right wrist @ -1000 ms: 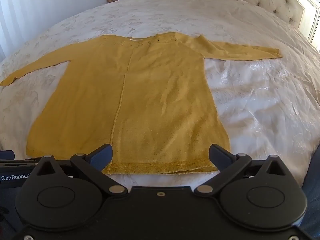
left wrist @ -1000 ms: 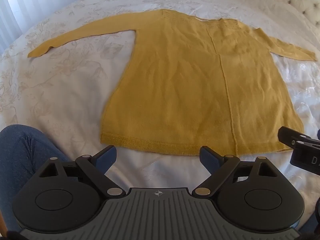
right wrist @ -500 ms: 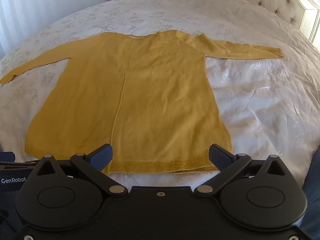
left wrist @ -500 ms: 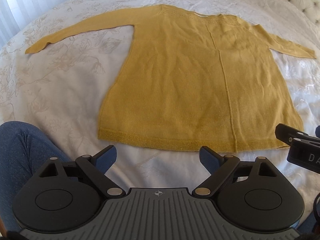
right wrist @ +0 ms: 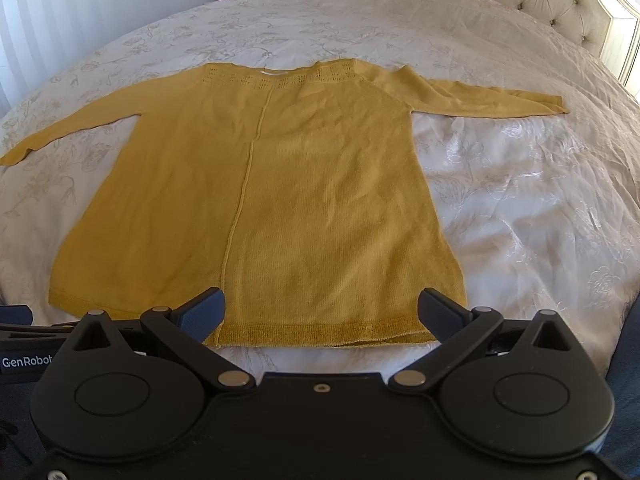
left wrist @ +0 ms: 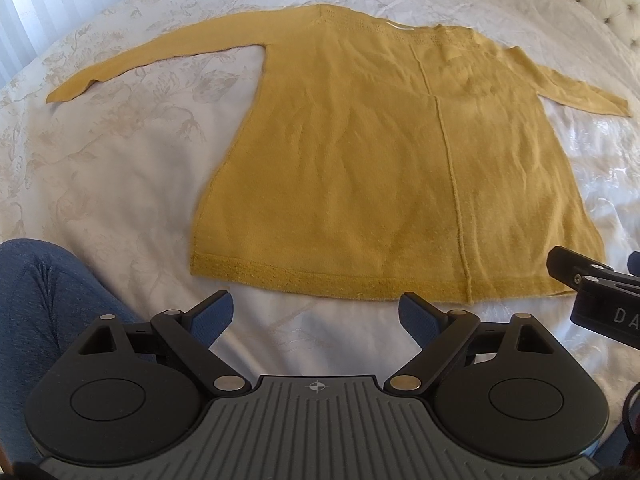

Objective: Fold small clothes

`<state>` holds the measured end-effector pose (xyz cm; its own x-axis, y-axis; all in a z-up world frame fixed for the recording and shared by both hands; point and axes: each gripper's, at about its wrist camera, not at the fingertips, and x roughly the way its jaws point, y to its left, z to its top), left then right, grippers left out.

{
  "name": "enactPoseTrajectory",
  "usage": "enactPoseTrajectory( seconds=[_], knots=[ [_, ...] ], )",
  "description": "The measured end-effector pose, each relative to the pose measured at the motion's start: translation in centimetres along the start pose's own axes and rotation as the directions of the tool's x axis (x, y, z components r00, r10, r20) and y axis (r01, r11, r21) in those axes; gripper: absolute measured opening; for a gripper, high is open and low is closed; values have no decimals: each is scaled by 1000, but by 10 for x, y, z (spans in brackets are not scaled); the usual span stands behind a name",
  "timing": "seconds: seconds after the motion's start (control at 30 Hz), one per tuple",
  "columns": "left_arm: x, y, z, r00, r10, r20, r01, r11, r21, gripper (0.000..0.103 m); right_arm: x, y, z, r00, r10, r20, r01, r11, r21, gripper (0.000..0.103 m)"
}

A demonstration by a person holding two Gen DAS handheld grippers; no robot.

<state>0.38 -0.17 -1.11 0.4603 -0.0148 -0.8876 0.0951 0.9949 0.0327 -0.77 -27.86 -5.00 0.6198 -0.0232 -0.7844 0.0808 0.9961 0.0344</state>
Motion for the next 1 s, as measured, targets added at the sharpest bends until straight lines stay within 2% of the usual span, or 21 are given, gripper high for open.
enactPoseTrajectory(
  seconds=[0.77,1.0],
  knots=[
    [4,0,1,999,-27,-17,27,1000,-8,90,2,6,2,1000,14,-4,-14,1000,3,102],
    [8,5,1,997,-69,-23,68,997,-32,90,5,6,4,999,33,-3,-32,999,10,102]
  ],
)
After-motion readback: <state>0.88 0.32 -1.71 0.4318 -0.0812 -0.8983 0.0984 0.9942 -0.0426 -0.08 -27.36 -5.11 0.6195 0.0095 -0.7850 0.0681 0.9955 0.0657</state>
